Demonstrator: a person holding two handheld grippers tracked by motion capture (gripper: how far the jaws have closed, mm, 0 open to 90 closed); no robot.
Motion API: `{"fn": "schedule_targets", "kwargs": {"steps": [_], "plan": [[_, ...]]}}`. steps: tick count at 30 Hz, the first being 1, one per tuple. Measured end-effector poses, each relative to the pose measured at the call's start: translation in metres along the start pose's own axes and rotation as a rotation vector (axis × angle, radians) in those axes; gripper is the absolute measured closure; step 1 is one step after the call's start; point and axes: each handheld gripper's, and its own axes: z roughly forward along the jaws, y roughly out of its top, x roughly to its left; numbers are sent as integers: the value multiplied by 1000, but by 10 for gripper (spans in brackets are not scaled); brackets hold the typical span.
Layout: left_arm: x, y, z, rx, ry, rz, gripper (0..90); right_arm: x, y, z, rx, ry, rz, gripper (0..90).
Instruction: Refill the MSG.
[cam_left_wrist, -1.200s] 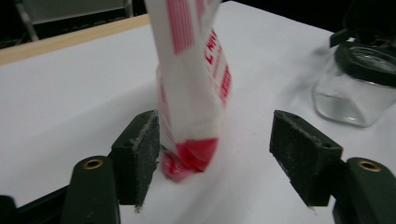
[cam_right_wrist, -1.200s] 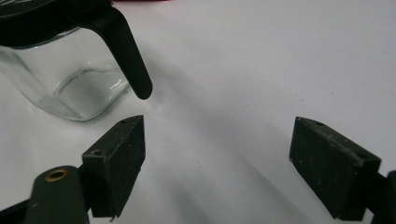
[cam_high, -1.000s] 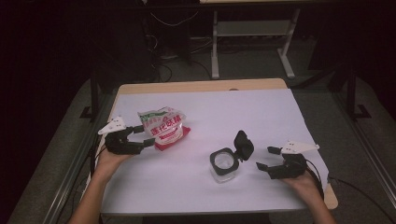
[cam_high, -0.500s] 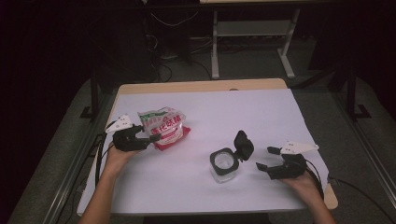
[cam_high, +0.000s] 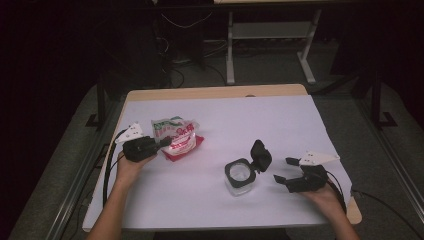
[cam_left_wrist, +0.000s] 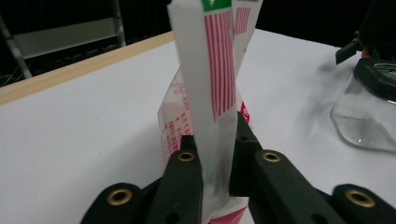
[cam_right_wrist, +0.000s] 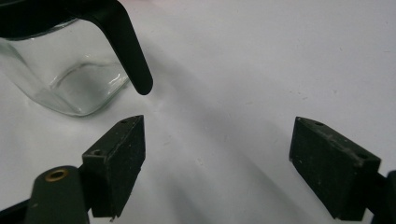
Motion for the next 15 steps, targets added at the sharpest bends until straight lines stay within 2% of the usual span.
{"fn": "schedule_targets", "kwargs": {"steps": [4, 6, 10, 12, 15], "plan": [[-2, 0, 1, -1, 1, 0, 879, 0, 0, 0, 0, 1, 2, 181], [-2, 1, 0, -4, -12, -10, 854, 0, 0, 0, 0, 1, 1, 181], [-2, 4, -2, -3, -3, -8, 814, 0, 0, 0, 0, 2, 0, 181], [2, 6, -1, 9, -10, -25, 779, 0, 0, 0, 2, 4, 0, 181], [1, 11, 3, -6, -12, -37, 753, 0, 0, 0, 1, 1, -5, 181]]}}
